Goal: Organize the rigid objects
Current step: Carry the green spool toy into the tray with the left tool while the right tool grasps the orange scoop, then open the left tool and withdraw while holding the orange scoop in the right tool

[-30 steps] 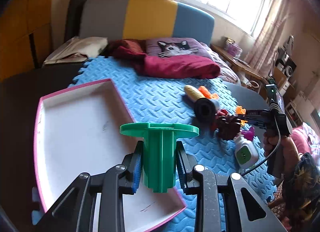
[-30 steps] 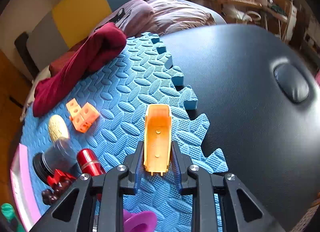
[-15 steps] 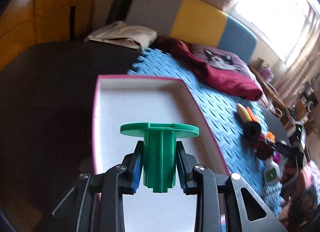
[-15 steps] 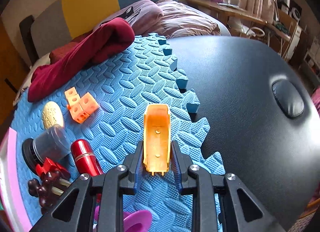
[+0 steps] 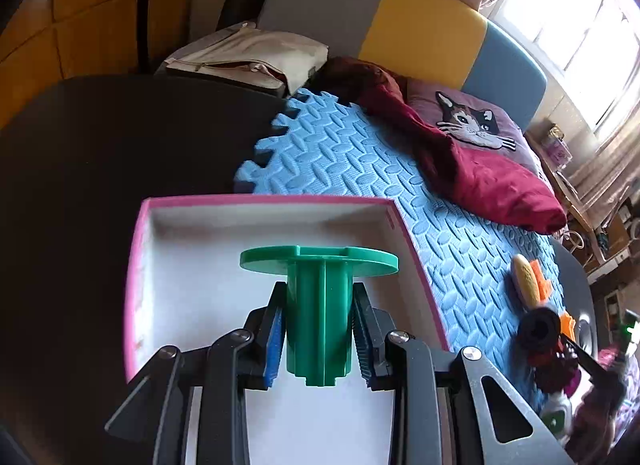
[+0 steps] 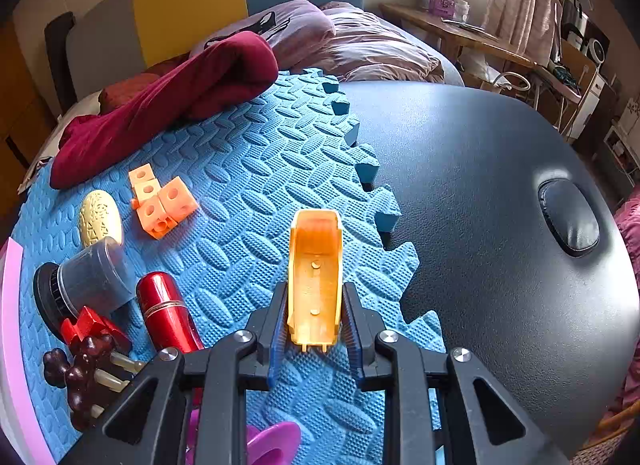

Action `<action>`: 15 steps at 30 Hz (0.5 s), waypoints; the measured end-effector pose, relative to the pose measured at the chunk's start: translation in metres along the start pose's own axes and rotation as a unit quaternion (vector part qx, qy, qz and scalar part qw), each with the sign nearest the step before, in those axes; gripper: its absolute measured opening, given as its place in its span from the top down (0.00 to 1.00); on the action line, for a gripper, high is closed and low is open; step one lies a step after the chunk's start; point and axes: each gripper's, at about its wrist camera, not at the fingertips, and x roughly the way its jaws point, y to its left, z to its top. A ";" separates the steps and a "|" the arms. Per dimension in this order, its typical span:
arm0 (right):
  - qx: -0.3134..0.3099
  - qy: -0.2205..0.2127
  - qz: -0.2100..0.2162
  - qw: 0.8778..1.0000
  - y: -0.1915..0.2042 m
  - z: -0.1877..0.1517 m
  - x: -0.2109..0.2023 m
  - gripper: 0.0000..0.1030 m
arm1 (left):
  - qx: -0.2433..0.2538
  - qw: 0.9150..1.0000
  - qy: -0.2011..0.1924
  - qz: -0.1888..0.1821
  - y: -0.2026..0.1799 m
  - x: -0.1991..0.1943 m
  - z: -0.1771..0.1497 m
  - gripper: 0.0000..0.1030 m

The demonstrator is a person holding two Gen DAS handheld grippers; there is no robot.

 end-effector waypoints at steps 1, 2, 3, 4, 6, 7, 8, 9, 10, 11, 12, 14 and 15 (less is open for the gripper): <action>-0.001 0.000 -0.001 1.000 0.000 0.000 0.000 0.76 | -0.001 1.000 -0.001 0.002 -0.003 0.004 0.003 0.70; -0.003 0.000 -0.002 1.000 0.001 0.000 0.000 0.76 | 0.002 1.000 -0.002 0.002 -0.006 0.008 0.005 0.70; -0.006 0.000 -0.004 1.000 0.002 0.000 0.000 0.76 | 0.004 1.000 -0.001 0.004 -0.009 0.012 0.007 0.70; -0.007 -0.001 -0.005 1.000 0.002 0.000 0.000 0.76 | 0.005 1.000 -0.001 0.010 -0.011 0.017 0.009 0.70; -0.010 -0.001 -0.007 1.000 0.003 0.000 0.000 0.76 | 0.007 1.000 0.004 0.015 -0.014 0.026 0.012 0.70; -0.011 -0.001 -0.007 1.000 0.003 0.000 0.000 0.76 | 0.006 1.000 0.008 0.016 -0.014 0.031 0.014 0.70; -0.011 -0.001 -0.007 1.000 0.003 0.000 0.000 0.76 | 0.002 1.000 0.010 0.017 -0.014 0.035 0.014 0.70; -0.011 -0.001 -0.007 1.000 0.003 0.000 0.000 0.76 | -0.003 1.000 0.011 0.018 -0.013 0.037 0.014 0.69; -0.012 -0.001 -0.008 1.000 0.003 -0.001 0.000 0.76 | -0.006 1.000 0.011 0.016 -0.012 0.038 0.013 0.66; -0.013 -0.002 -0.009 1.000 0.003 -0.001 0.000 0.76 | -0.006 1.000 0.008 0.016 -0.011 0.036 0.011 0.58; -0.014 -0.002 -0.009 1.000 0.004 -0.001 0.000 0.76 | -0.006 1.000 0.003 0.017 -0.011 0.034 0.010 0.50; -0.014 -0.001 -0.010 1.000 0.004 -0.001 0.001 0.76 | 0.004 1.000 -0.006 0.027 -0.011 0.027 0.004 0.45; -0.014 -0.001 -0.010 1.000 0.004 -0.001 0.001 0.76 | 0.009 0.999 -0.008 0.031 -0.011 0.024 0.001 0.45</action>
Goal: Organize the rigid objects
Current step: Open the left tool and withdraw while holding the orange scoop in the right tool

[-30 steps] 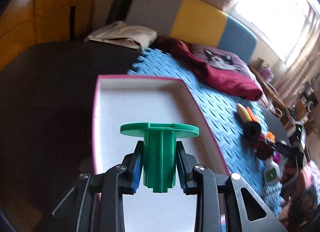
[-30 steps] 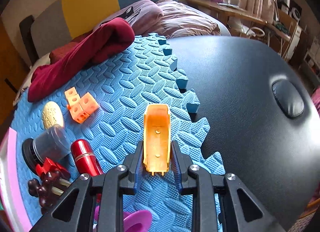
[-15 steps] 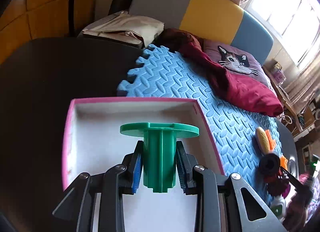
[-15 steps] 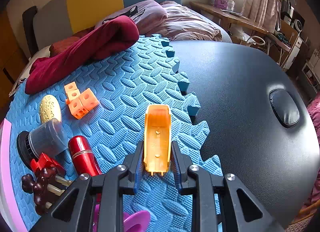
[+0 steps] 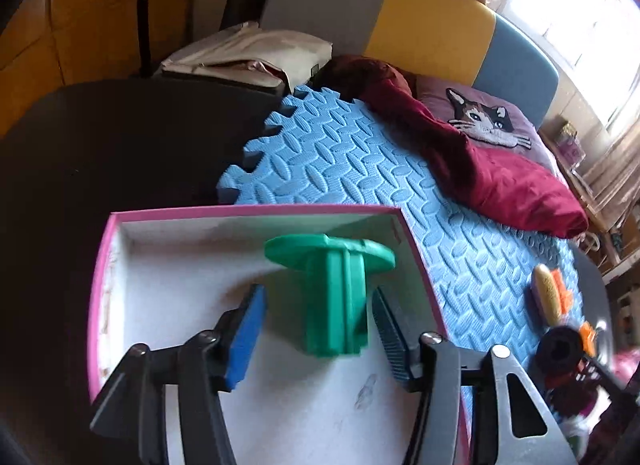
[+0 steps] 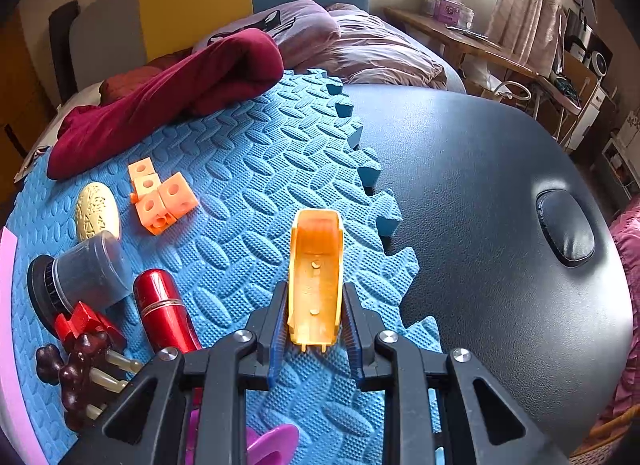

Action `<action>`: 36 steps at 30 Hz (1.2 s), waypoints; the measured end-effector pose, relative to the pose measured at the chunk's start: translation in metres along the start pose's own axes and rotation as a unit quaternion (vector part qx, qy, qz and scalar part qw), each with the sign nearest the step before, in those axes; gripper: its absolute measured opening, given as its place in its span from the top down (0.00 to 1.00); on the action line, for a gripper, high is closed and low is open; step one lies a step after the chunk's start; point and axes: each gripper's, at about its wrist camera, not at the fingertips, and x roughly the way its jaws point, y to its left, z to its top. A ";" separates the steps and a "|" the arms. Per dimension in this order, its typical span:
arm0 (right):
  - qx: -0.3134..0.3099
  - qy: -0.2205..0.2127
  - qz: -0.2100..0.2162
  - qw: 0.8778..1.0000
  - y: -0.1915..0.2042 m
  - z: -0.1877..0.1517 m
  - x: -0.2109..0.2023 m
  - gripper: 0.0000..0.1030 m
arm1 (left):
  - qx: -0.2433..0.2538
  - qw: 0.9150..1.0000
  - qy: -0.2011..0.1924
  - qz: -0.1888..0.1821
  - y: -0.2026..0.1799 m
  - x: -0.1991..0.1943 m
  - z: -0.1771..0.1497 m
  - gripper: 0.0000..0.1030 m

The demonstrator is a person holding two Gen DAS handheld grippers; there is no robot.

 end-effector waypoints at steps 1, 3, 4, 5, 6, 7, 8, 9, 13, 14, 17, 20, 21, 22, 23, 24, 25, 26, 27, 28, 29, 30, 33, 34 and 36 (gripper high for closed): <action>0.000 0.000 0.000 1.000 0.000 0.000 0.000 0.76 | 0.003 1.000 -0.001 0.002 0.001 -0.005 -0.004 0.45; 0.004 0.002 0.003 1.000 -0.001 0.001 0.001 0.76 | 0.007 1.000 -0.005 0.008 0.001 -0.016 -0.011 0.42; 0.008 0.004 0.006 1.000 -0.002 0.001 0.001 0.76 | 0.011 1.000 -0.010 0.010 0.001 -0.022 -0.015 0.42; 0.010 0.004 0.008 1.000 -0.003 0.002 0.001 0.76 | 0.016 1.000 -0.016 0.012 -0.001 -0.028 -0.020 0.39; 0.011 0.004 0.008 1.000 -0.003 0.002 0.001 0.76 | 0.025 0.999 -0.022 0.013 -0.002 -0.036 -0.026 0.36; 0.009 0.004 0.007 1.000 -0.002 0.002 0.001 0.76 | 0.030 0.999 -0.030 0.016 -0.004 -0.044 -0.032 0.35; 0.009 0.003 0.006 1.000 -0.002 0.002 0.001 0.76 | 0.034 0.999 -0.038 0.018 -0.005 -0.051 -0.037 0.32; 0.010 0.003 0.006 1.000 -0.002 0.002 0.001 0.76 | 0.037 0.998 -0.045 0.018 -0.005 -0.059 -0.043 0.29; 0.012 0.000 0.007 1.000 -0.003 0.001 0.001 0.76 | 0.040 0.997 -0.058 0.015 -0.008 -0.082 -0.067 0.25; 0.011 -0.001 0.006 1.000 -0.002 0.001 0.000 0.76 | 0.041 0.997 -0.060 0.016 -0.009 -0.086 -0.072 0.24; 0.007 -0.004 0.004 1.000 -0.001 0.000 -0.001 0.76 | 0.040 0.997 -0.067 0.029 -0.010 -0.095 -0.085 0.19; 0.005 -0.007 0.002 1.000 0.000 -0.001 -0.002 0.76 | 0.043 0.995 -0.080 0.047 -0.012 -0.104 -0.096 0.18; 0.005 -0.007 0.002 1.000 0.000 -0.001 -0.002 0.76 | 0.047 0.994 -0.085 0.050 -0.014 -0.108 -0.099 0.18; 0.005 -0.008 0.002 1.000 0.000 -0.001 -0.003 0.76 | 0.049 0.993 -0.091 0.049 -0.015 -0.111 -0.102 0.17; 0.005 -0.008 0.002 1.000 0.000 -0.001 -0.003 0.76 | 0.051 0.993 -0.097 0.051 -0.016 -0.115 -0.104 0.16; 0.006 -0.008 0.002 1.000 0.000 -0.001 -0.003 0.76 | 0.052 0.992 -0.103 0.055 -0.016 -0.117 -0.106 0.13; 0.007 -0.007 0.003 1.000 0.000 -0.001 -0.003 0.76 | 0.053 0.991 -0.108 0.059 -0.016 -0.119 -0.108 0.12; 0.008 -0.007 0.003 1.000 -0.001 -0.001 -0.003 0.76 | 0.053 0.990 -0.112 0.061 -0.016 -0.121 -0.109 0.10; 0.009 -0.007 0.004 1.000 -0.001 -0.001 -0.003 0.75 | 0.052 0.990 -0.114 0.061 -0.016 -0.123 -0.110 0.09; 0.010 -0.006 0.004 1.000 -0.002 0.000 -0.003 0.75 | 0.051 0.990 -0.118 0.062 -0.015 -0.125 -0.111 0.09; 0.011 -0.005 0.003 1.000 -0.002 0.000 -0.002 0.74 | 0.051 0.989 -0.122 0.064 -0.015 -0.126 -0.113 0.08; 0.011 -0.005 0.000 1.000 -0.002 0.001 -0.002 0.73 | 0.051 0.989 -0.124 0.065 -0.015 -0.127 -0.113 0.07; 0.012 -0.005 -0.002 1.000 -0.002 0.002 -0.001 0.71 | 0.049 0.988 -0.132 0.064 -0.015 -0.131 -0.116 0.02; 0.012 -0.005 -0.003 1.000 -0.002 0.003 -0.001 0.70 | 0.049 0.987 -0.137 0.062 -0.014 -0.132 -0.118 0.00; 0.014 -0.006 -0.001 1.000 -0.003 0.004 0.000 0.70 | 0.043 0.987 -0.144 0.057 -0.013 -0.136 -0.120 0.00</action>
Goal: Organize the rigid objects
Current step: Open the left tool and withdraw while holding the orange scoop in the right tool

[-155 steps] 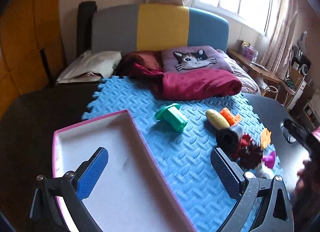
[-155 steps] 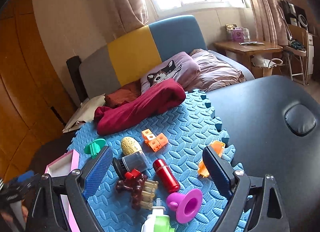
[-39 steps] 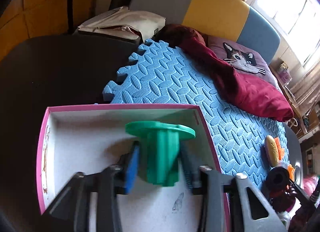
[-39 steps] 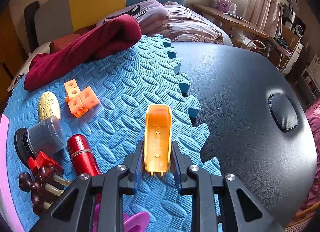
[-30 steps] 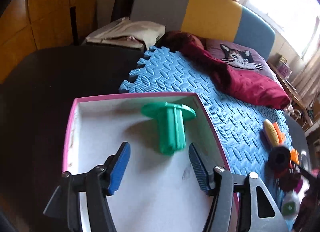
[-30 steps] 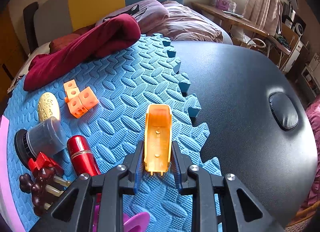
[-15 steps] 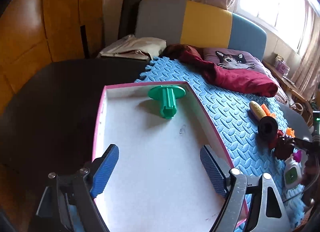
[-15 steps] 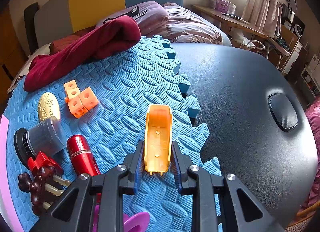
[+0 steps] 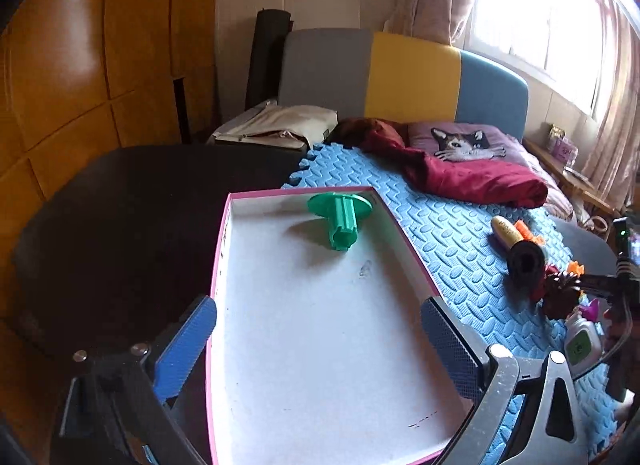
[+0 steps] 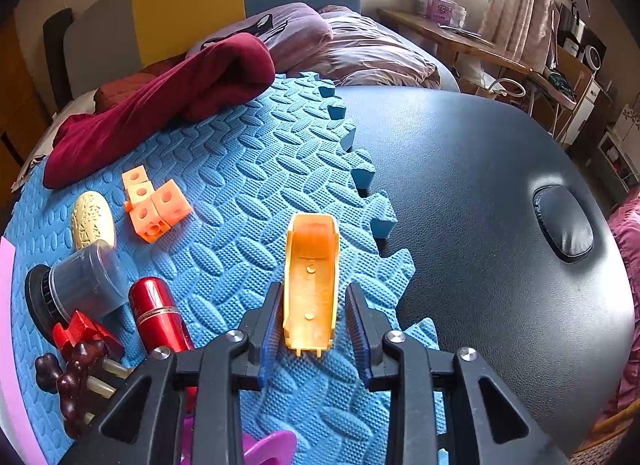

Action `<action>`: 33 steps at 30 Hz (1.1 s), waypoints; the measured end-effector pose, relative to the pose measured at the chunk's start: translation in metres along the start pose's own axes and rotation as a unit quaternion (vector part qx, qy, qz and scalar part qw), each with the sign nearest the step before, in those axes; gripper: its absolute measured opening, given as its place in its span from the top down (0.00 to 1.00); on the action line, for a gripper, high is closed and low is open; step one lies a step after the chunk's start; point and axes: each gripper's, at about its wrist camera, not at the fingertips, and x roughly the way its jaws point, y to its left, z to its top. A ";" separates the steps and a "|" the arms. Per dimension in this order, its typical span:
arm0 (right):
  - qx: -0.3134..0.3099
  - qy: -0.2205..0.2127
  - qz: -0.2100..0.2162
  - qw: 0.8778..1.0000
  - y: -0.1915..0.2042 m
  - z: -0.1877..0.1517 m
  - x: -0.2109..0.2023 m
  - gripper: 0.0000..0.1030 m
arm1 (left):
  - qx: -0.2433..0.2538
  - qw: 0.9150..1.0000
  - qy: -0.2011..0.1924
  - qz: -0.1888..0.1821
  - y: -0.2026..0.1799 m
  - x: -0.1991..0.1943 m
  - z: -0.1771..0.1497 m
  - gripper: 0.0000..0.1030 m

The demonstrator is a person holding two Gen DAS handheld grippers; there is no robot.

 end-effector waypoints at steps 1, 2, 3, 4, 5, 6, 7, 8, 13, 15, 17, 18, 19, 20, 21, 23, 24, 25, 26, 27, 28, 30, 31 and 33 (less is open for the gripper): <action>0.002 0.000 0.001 1.000 0.000 0.001 0.001 0.70 | -0.002 1.000 -0.004 0.000 0.001 -0.002 0.000 0.00; 0.005 0.000 0.004 1.000 -0.001 0.001 0.001 0.70 | -0.002 1.000 -0.006 0.002 0.001 -0.002 0.000 0.00; 0.006 0.000 0.005 1.000 -0.002 0.001 0.001 0.70 | 0.001 1.000 -0.006 0.008 0.000 -0.002 0.000 0.00; 0.006 0.000 0.005 1.000 -0.001 0.001 0.001 0.70 | 0.002 1.000 -0.006 0.010 0.000 -0.002 0.000 0.00; 0.005 -0.002 0.004 1.000 -0.001 0.000 0.001 0.69 | 0.002 1.000 -0.004 0.008 0.001 -0.001 0.000 0.00; 0.004 -0.003 0.004 1.000 -0.001 0.000 0.001 0.69 | 0.001 1.000 0.000 0.004 0.001 -0.001 -0.001 0.00; 0.003 -0.005 0.004 1.000 -0.001 0.000 0.001 0.69 | -0.001 1.000 0.003 0.000 0.002 0.000 -0.001 0.00; 0.002 -0.007 0.005 1.000 0.000 0.000 0.001 0.69 | -0.003 1.000 0.005 -0.003 0.002 0.000 -0.002 0.00; -0.011 -0.017 0.004 1.000 0.004 -0.001 0.001 0.69 | 0.007 1.000 -0.002 -0.005 -0.002 -0.003 -0.004 0.00; -0.013 -0.018 0.005 1.000 0.005 -0.001 0.001 0.69 | 0.008 1.000 -0.009 -0.006 -0.002 -0.005 -0.004 0.00; -0.011 -0.017 0.003 1.000 0.005 0.000 0.001 0.66 | 0.013 1.000 -0.012 -0.009 -0.003 -0.007 -0.004 0.00; -0.008 -0.016 0.005 1.000 0.004 0.000 0.001 0.66 | 0.017 1.000 -0.011 -0.011 -0.005 -0.007 -0.005 0.00; -0.005 -0.014 0.007 1.000 0.002 0.000 0.001 0.66 | 0.020 1.000 -0.011 -0.011 -0.005 -0.007 -0.005 0.00; -0.001 -0.013 0.010 1.000 0.001 0.001 0.001 0.66 | 0.023 1.000 -0.011 -0.011 -0.006 -0.008 -0.006 0.00; -0.001 -0.012 0.011 1.000 0.001 0.001 0.001 0.66 | 0.026 1.000 -0.012 -0.012 -0.007 -0.008 -0.006 0.00; -0.005 -0.013 0.009 1.000 0.002 0.000 0.001 0.66 | 0.033 0.999 -0.009 -0.010 -0.009 -0.008 -0.007 0.00; -0.006 -0.014 0.008 1.000 0.002 0.000 0.001 0.66 | 0.036 0.999 -0.006 -0.011 -0.010 -0.007 -0.008 0.00; -0.008 -0.014 0.010 1.000 0.002 0.000 0.001 0.68 | 0.039 0.999 0.000 -0.015 -0.011 -0.006 -0.009 0.00; -0.010 -0.013 0.012 1.000 0.003 0.000 0.001 0.71 | 0.039 0.999 0.005 -0.015 -0.012 -0.005 -0.009 0.00; -0.014 -0.014 0.012 1.000 0.004 0.000 0.000 0.73 | 0.039 0.999 0.006 -0.016 -0.012 -0.005 -0.010 0.00; -0.018 -0.014 0.011 1.000 0.006 0.000 -0.001 0.75 | 0.039 0.999 0.007 -0.016 -0.012 -0.005 -0.011 0.00; -0.025 -0.015 0.007 1.000 0.008 -0.001 -0.001 0.75 | 0.040 0.999 0.009 -0.015 -0.012 -0.004 -0.011 0.00; -0.025 -0.015 0.008 1.000 0.008 -0.001 -0.002 0.75 | 0.039 0.999 0.009 -0.015 -0.012 -0.005 -0.011 0.00; -0.021 -0.013 0.011 1.000 0.006 -0.001 -0.002 0.76 | 0.039 0.999 0.007 -0.012 -0.011 -0.005 -0.012 0.00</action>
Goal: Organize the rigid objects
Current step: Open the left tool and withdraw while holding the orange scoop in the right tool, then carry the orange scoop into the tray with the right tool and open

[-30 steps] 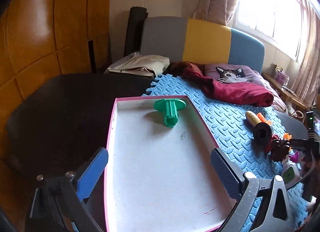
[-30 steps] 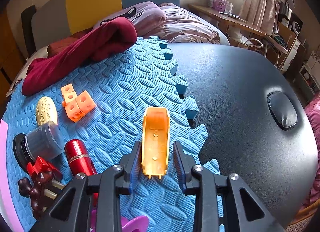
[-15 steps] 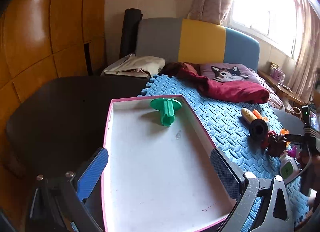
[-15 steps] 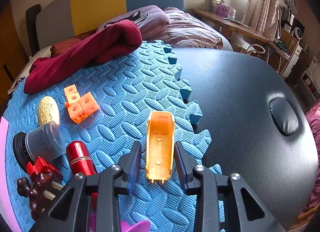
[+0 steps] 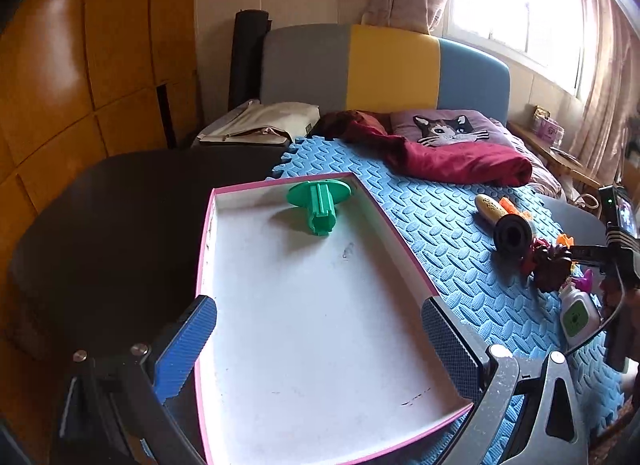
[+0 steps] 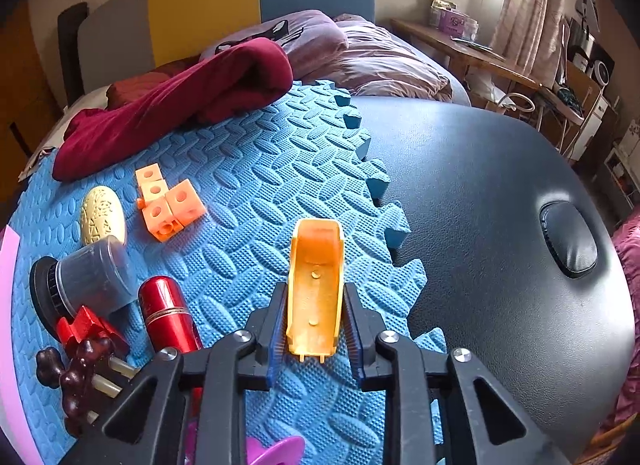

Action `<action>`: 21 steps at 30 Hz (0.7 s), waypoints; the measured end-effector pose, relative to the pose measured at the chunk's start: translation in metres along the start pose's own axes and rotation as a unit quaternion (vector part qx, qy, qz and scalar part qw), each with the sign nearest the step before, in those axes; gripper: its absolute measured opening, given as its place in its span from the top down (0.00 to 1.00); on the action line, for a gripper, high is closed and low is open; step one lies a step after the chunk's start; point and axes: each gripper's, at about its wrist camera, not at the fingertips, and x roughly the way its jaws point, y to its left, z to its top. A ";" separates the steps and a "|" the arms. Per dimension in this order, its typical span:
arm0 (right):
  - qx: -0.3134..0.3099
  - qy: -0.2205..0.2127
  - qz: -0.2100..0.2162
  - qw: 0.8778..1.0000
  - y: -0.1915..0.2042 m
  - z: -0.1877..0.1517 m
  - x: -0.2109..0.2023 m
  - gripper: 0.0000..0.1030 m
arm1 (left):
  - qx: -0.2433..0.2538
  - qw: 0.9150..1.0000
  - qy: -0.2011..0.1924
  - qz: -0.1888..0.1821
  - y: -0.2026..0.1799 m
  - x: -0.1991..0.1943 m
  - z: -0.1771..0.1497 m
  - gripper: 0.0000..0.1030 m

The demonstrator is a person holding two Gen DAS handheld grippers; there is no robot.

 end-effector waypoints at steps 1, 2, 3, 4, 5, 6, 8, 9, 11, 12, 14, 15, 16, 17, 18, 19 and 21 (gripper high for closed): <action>0.002 0.000 0.001 1.000 -0.001 0.000 -0.001 0.76 | 0.000 1.000 -0.001 0.001 0.001 0.000 0.000 0.00; 0.003 -0.001 0.000 1.000 -0.001 0.000 -0.001 0.76 | 0.000 1.000 -0.001 0.001 0.001 -0.001 0.000 0.00; 0.003 -0.005 0.000 1.000 -0.001 0.000 -0.004 0.76 | -0.001 1.000 -0.001 0.002 0.002 -0.001 0.000 0.00; 0.007 -0.015 0.002 1.000 -0.002 0.001 -0.008 0.76 | 0.000 1.000 -0.001 0.002 0.003 -0.001 0.000 0.00; 0.011 -0.024 0.006 1.000 -0.004 0.002 -0.013 0.76 | 0.000 1.000 -0.002 0.004 0.003 -0.002 0.000 0.00; 0.018 -0.037 0.013 0.999 -0.006 0.002 -0.019 0.76 | 0.000 1.000 -0.003 0.005 0.004 -0.003 0.000 0.00; 0.025 -0.059 0.025 0.998 -0.008 0.003 -0.030 0.76 | -0.001 1.000 -0.002 0.006 0.007 -0.003 0.000 0.00; 0.031 -0.071 0.038 0.996 -0.008 0.003 -0.038 0.76 | -0.003 1.000 0.000 0.006 0.009 -0.004 0.000 0.00; 0.034 -0.093 0.066 0.993 -0.007 0.004 -0.051 0.76 | -0.005 1.000 -0.002 0.007 0.012 -0.005 0.000 0.00; 0.031 -0.104 0.075 0.991 -0.004 0.003 -0.058 0.76 | -0.004 1.000 -0.002 0.011 0.013 -0.005 0.000 0.00; 0.023 -0.115 0.105 0.988 0.005 0.002 -0.072 0.76 | -0.004 1.000 -0.001 0.014 0.017 -0.005 -0.001 0.00; 0.014 -0.120 0.118 0.986 0.013 0.001 -0.080 0.76 | -0.008 1.000 0.000 0.014 0.019 -0.004 -0.001 0.00; 0.003 -0.121 0.131 0.984 0.022 0.000 -0.086 0.76 | -0.011 1.000 0.002 0.014 0.021 -0.003 -0.002 0.00; -0.005 -0.120 0.139 0.983 0.030 -0.002 -0.091 0.76 | -0.015 1.000 0.005 0.013 0.023 -0.002 -0.002 0.00; -0.017 -0.119 0.150 0.981 0.041 -0.003 -0.097 0.76 | -0.018 1.000 0.008 0.011 0.025 -0.001 -0.002 0.00; -0.032 -0.119 0.163 0.979 0.053 -0.004 -0.102 0.76 | -0.021 1.000 0.010 0.010 0.026 -0.001 -0.002 0.00; -0.065 -0.111 0.199 0.971 0.081 -0.009 -0.114 0.76 | -0.031 0.999 0.011 0.006 0.032 -0.001 -0.003 0.00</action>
